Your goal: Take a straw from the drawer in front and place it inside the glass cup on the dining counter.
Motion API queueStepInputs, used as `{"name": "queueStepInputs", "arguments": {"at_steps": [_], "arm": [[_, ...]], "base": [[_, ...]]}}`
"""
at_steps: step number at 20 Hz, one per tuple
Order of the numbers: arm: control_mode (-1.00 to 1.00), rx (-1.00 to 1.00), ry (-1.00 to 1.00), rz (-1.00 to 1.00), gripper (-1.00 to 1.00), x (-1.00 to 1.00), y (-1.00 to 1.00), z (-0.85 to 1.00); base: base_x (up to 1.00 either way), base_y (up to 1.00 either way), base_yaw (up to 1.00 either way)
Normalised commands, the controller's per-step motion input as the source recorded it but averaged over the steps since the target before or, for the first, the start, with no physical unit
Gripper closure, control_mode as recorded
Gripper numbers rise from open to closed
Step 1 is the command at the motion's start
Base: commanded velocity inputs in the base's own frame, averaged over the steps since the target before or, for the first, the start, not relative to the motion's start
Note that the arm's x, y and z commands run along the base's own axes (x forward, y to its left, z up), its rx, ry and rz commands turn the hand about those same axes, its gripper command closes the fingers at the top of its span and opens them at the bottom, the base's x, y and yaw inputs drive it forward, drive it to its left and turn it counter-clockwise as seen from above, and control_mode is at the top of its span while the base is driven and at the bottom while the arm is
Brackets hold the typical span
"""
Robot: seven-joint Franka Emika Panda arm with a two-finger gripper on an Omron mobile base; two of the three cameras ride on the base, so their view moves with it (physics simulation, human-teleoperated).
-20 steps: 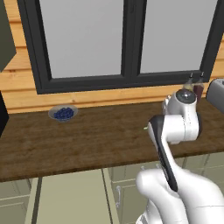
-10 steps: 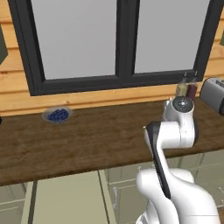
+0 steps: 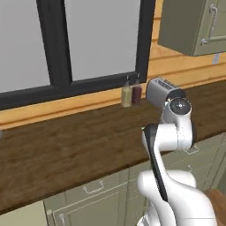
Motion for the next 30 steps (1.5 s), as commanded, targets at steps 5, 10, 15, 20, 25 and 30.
{"name": "queueStepInputs", "arguments": {"at_steps": [5,10,15,20,25,30], "arm": [[1.00,0.00,0.00,0.00,1.00,0.00,0.00,0.00],[1.00,0.00,0.00,0.00,1.00,0.00,0.00,0.00],[1.00,0.00,0.00,0.00,1.00,0.00,0.00,0.00],[1.00,0.00,0.00,0.00,1.00,0.00,0.00,0.00],[1.00,0.00,0.00,0.00,1.00,0.00,0.00,0.00],[1.00,0.00,0.00,0.00,1.00,0.00,0.00,0.00]], "base": [[0.31,-0.71,-0.69],[0.27,-0.55,-0.75],[0.05,-0.49,-0.78],[0.06,-0.41,-0.81],[0.14,-0.43,-0.79],[0.32,-0.63,-0.69]]}}
